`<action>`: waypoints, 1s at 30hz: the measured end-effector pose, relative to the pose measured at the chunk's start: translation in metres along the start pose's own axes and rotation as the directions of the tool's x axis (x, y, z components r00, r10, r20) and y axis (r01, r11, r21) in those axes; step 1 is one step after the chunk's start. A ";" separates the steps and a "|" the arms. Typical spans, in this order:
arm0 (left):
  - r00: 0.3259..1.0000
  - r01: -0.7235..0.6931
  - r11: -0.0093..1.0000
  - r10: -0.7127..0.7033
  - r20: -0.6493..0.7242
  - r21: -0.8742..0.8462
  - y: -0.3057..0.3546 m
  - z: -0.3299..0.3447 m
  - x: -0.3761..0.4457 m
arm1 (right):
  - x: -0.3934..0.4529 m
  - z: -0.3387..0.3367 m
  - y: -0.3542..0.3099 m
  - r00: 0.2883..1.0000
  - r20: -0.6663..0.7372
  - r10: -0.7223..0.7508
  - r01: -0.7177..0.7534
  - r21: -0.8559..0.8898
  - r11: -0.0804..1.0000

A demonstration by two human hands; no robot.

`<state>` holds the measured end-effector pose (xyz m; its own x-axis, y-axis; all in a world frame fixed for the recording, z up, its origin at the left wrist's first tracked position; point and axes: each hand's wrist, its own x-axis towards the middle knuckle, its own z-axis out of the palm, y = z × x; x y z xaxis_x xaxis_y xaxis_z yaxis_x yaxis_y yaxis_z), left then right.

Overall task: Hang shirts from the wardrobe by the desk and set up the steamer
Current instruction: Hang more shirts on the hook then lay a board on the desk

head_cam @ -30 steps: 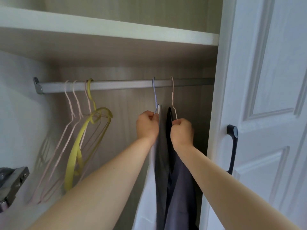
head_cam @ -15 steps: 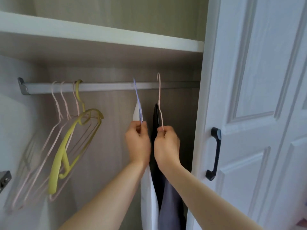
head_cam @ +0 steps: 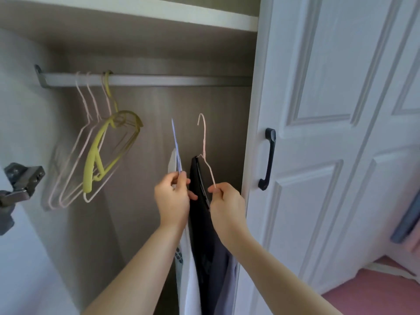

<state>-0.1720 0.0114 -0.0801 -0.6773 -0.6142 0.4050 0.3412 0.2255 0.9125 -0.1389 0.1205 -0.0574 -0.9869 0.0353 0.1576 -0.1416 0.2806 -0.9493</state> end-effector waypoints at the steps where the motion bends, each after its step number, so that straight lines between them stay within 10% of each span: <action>1: 1.000 0.004 1.000 -0.004 -0.009 0.007 0.002 -0.003 -0.009 | -0.010 -0.003 0.001 1.000 0.010 0.008 -0.008 0.000 1.000; 30: 0.987 0.089 0.995 -0.095 0.130 0.050 0.175 -0.233 -0.372 | -0.429 -0.132 -0.026 1.000 -0.027 0.005 -0.005 -0.020 1.000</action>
<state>0.2914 0.1025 -0.0844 -0.7853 -0.5296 0.3207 0.2465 0.2076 0.9466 0.2984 0.2250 -0.0645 -0.9851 0.0628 0.1603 -0.1346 0.2996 -0.9445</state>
